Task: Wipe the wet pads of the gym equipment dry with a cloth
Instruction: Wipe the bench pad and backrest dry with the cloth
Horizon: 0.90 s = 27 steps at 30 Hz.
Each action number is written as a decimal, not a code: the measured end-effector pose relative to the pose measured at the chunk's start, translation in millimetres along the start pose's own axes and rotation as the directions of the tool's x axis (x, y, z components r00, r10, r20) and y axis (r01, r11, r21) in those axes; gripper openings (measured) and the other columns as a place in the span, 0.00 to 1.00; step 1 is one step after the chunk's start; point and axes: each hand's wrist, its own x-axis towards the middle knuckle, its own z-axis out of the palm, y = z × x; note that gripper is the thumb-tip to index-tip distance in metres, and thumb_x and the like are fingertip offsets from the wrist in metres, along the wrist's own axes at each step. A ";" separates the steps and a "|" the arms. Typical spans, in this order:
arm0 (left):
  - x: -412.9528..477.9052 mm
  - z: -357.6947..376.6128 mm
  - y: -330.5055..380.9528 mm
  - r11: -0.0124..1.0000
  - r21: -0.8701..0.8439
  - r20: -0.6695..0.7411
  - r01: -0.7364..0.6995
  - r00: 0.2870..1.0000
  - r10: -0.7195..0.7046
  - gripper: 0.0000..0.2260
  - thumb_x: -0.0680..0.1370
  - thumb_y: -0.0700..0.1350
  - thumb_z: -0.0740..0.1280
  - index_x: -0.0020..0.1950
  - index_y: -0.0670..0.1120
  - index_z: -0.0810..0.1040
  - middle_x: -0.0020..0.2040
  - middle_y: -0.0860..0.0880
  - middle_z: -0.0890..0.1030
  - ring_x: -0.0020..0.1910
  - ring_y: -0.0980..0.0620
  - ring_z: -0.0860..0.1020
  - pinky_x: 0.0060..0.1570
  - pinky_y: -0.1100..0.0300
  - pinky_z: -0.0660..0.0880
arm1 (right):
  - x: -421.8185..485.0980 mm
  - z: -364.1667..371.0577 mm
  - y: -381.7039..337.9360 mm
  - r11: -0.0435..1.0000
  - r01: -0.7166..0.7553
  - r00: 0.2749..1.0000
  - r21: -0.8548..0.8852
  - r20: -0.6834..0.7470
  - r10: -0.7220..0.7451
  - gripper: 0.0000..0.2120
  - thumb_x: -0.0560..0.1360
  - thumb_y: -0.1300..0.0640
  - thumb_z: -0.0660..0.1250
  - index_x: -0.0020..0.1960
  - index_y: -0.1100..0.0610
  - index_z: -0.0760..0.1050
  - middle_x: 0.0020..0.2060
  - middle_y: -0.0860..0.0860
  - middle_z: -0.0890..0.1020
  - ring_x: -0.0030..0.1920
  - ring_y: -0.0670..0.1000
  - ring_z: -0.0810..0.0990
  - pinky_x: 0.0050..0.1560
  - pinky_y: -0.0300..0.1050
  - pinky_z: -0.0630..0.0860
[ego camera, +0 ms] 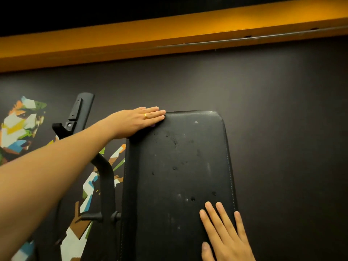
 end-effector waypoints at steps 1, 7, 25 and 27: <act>6.1 -1.7 5.0 0.999 -0.043 -0.030 0.009 0.999 -0.011 0.39 0.81 0.33 0.60 0.80 0.55 0.38 0.81 0.55 0.37 0.81 0.54 0.41 0.78 0.57 0.51 | 0.0 -0.2 -1.2 1.000 -0.011 1.000 0.004 -0.006 0.011 0.36 0.65 0.45 0.63 0.73 0.51 0.69 0.72 0.52 0.74 0.78 0.52 0.59 0.77 0.58 0.51; 106.8 -23.0 63.9 0.959 -0.252 -0.237 -0.130 0.969 0.069 0.25 0.87 0.40 0.52 0.83 0.51 0.48 0.83 0.55 0.47 0.81 0.56 0.47 0.79 0.55 0.55 | -0.7 2.5 3.1 1.000 0.026 0.999 -0.018 0.019 -0.025 0.37 0.66 0.43 0.64 0.74 0.51 0.68 0.72 0.51 0.73 0.77 0.53 0.60 0.76 0.58 0.51; -22.2 37.1 25.3 0.852 -0.474 -0.121 0.223 0.942 -0.314 0.36 0.81 0.33 0.59 0.83 0.57 0.49 0.83 0.56 0.51 0.74 0.43 0.67 0.74 0.51 0.66 | -8.4 -8.6 -1.2 0.999 -0.036 0.996 0.028 0.084 0.034 0.34 0.72 0.46 0.64 0.77 0.54 0.68 0.79 0.50 0.64 0.80 0.54 0.60 0.74 0.63 0.57; -34.9 48.3 31.5 0.793 -0.567 -0.166 0.222 0.912 -0.375 0.29 0.84 0.39 0.55 0.83 0.55 0.51 0.76 0.53 0.66 0.62 0.38 0.77 0.72 0.49 0.69 | -9.3 -8.9 -1.8 0.999 -0.036 0.996 0.037 0.081 0.033 0.34 0.73 0.47 0.63 0.77 0.54 0.67 0.79 0.50 0.63 0.80 0.54 0.59 0.75 0.63 0.57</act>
